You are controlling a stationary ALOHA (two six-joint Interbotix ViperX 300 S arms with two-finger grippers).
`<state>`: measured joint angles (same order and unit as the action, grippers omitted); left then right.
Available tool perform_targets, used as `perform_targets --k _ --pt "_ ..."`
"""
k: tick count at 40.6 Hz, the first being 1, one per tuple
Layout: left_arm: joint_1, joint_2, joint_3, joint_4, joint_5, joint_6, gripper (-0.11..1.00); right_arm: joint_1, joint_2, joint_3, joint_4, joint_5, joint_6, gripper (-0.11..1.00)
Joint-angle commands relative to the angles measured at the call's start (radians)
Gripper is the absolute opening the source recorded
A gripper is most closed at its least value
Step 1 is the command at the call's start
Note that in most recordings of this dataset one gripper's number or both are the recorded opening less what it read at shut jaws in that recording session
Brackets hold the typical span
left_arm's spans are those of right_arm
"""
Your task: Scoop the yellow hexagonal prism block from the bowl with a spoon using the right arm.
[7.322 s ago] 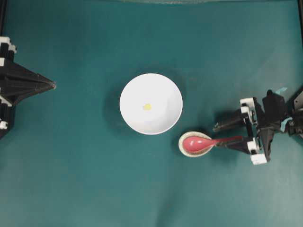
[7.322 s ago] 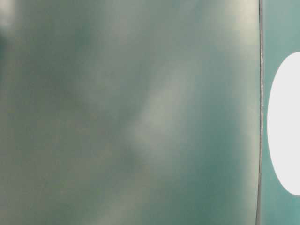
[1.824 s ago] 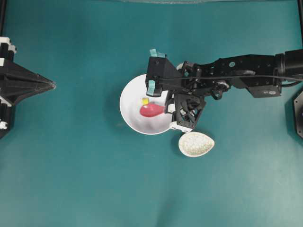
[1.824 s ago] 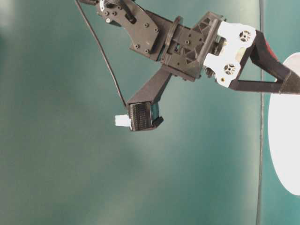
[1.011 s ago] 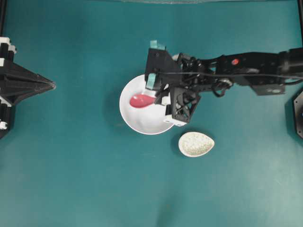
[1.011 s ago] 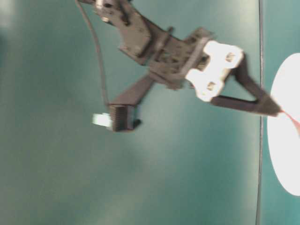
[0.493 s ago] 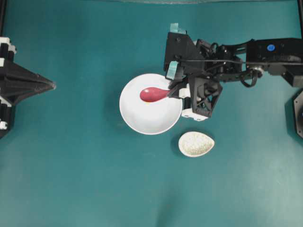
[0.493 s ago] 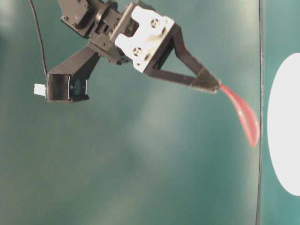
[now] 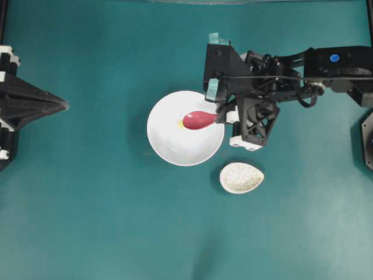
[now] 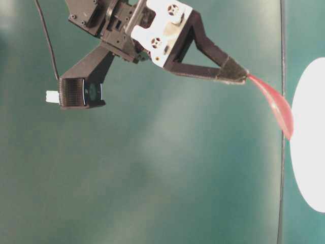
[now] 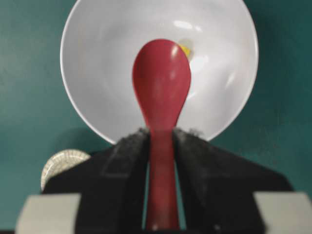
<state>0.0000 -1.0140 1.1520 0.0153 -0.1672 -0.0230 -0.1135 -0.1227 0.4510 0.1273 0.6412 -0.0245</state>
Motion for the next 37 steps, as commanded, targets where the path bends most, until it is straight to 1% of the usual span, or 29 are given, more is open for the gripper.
perform_targets --k 1,11,19,29,37 --pt "-0.002 0.006 -0.028 0.003 -0.006 -0.002 0.0 -0.009 -0.035 0.002 -0.002 0.015 0.003 0.25" --pt "-0.002 0.006 -0.028 0.003 -0.006 -0.003 0.0 -0.011 -0.083 0.057 -0.002 0.021 0.006 0.25" --pt "-0.002 0.006 -0.028 0.005 -0.005 -0.005 0.0 -0.012 -0.101 0.083 -0.002 0.017 0.029 0.25" --pt "-0.002 0.006 -0.028 0.003 -0.006 -0.005 0.0 -0.012 -0.063 0.083 0.0 0.005 0.043 0.25" --pt "-0.002 0.006 -0.028 0.003 -0.006 -0.006 0.0 -0.011 -0.006 0.075 0.003 -0.043 0.043 0.25"
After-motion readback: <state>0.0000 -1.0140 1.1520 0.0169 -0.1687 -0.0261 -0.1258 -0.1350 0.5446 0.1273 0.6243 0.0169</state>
